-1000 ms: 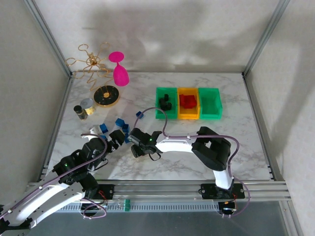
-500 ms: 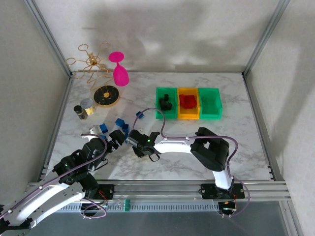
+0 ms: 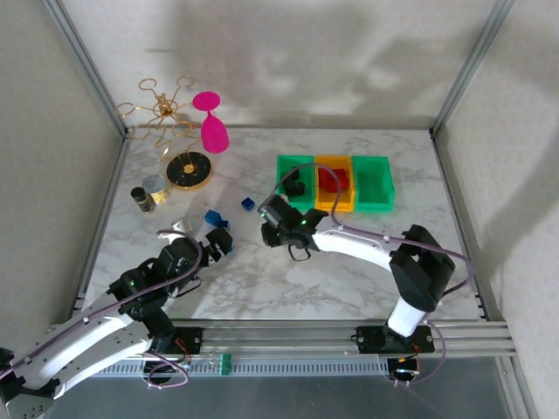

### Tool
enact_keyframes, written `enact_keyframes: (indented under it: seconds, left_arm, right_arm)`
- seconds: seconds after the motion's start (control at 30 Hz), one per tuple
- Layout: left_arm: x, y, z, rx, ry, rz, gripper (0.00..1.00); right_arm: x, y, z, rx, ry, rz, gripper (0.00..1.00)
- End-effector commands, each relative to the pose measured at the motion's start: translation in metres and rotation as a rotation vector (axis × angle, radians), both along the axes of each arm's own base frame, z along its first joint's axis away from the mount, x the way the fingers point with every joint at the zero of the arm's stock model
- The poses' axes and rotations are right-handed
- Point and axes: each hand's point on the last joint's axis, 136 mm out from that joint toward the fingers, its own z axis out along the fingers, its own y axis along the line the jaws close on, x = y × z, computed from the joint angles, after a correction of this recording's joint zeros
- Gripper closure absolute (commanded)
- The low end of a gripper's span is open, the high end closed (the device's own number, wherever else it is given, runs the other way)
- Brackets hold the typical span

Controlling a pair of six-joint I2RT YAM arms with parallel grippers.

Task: Sort the legos into containers by color
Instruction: Pick up the lego from the bottom-center of the table, then place the lego in the container.

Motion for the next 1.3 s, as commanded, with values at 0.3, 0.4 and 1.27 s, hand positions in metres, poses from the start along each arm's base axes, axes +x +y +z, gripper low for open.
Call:
enact_keyframes:
  seconds: [0.3, 0.4, 1.27]
  left_arm:
    - [0.040, -0.054, 0.040, -0.057, -0.106, -0.094, 0.00]
    - [0.048, -0.064, 0.042, -0.048, -0.110, -0.104, 0.00]
    - [0.068, -0.081, 0.055, -0.031, -0.145, -0.114, 0.00]
  right_arm:
    - [0.120, -0.140, 0.040, -0.062, -0.138, -0.322, 0.79]
    - [0.144, -0.164, 0.037, -0.076, -0.136, -0.368, 0.79]
    - [0.183, -0.167, 0.046, -0.046, -0.151, -0.331, 0.45]
